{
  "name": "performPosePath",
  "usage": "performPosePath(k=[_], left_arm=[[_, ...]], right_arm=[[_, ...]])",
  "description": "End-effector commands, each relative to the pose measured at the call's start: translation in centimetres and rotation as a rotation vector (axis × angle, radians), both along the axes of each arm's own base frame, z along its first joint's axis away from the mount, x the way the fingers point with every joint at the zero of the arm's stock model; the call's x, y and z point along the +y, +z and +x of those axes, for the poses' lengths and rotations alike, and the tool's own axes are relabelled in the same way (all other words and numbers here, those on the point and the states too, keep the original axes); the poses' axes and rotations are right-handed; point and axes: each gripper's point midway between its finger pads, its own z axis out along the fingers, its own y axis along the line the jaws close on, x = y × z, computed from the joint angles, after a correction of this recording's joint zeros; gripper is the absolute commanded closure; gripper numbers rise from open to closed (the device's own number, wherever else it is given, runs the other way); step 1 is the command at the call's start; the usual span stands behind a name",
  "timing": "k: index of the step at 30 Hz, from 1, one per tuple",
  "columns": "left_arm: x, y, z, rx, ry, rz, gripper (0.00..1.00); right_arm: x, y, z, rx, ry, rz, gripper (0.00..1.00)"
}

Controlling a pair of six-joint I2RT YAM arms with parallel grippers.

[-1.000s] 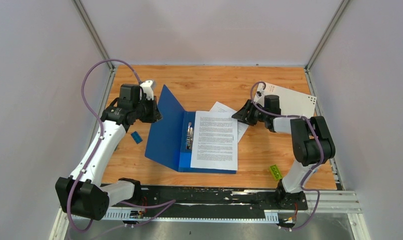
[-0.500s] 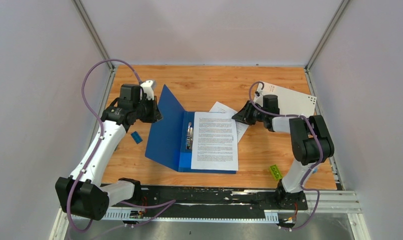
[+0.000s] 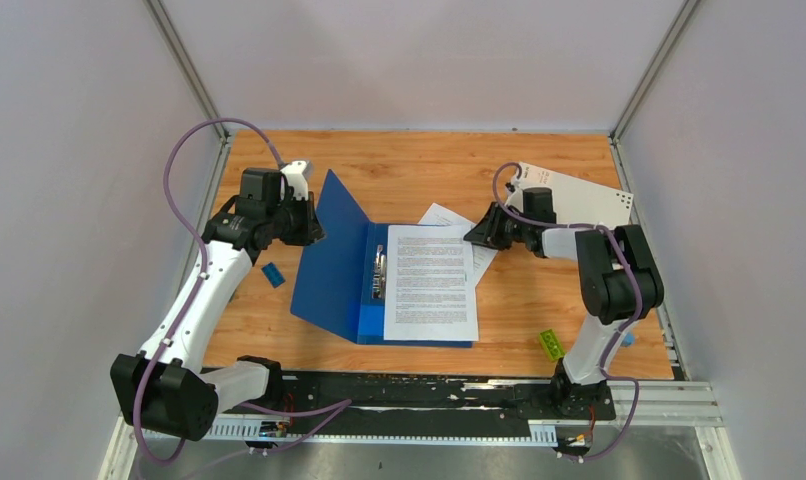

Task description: Put the files into the folder

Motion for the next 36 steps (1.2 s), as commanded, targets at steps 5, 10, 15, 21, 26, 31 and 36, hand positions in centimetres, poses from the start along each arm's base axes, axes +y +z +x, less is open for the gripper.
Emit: performPosePath(k=[5, 10, 15, 21, 26, 31, 36], left_arm=[[-0.5, 0.3, 0.2, -0.023, -0.012, -0.011, 1.00], [-0.6, 0.3, 0.2, -0.025, -0.012, -0.012, 1.00], [-0.6, 0.3, 0.2, -0.023, -0.011, -0.012, 1.00], [-0.6, 0.1, 0.1, -0.021, -0.012, -0.010, 1.00], [-0.5, -0.1, 0.0, -0.018, -0.006, -0.012, 1.00], [-0.4, -0.3, 0.0, -0.011, 0.016, -0.016, 1.00], [-0.2, -0.3, -0.1, -0.012, 0.031, -0.012, 1.00]], right_arm=[[0.1, 0.4, 1.6, -0.092, 0.065, -0.079, 0.70], [0.5, 0.4, 1.8, -0.106, 0.090, -0.090, 0.73], [0.8, -0.2, 1.8, -0.094, 0.098, -0.096, 0.83], [0.5, -0.2, 1.8, -0.095, 0.076, -0.113, 1.00], [0.1, -0.2, 1.5, -0.069, -0.003, -0.093, 1.00], [0.2, 0.1, 1.2, -0.039, -0.076, -0.028, 1.00], [0.1, -0.2, 0.4, -0.013, -0.108, -0.011, 1.00]])
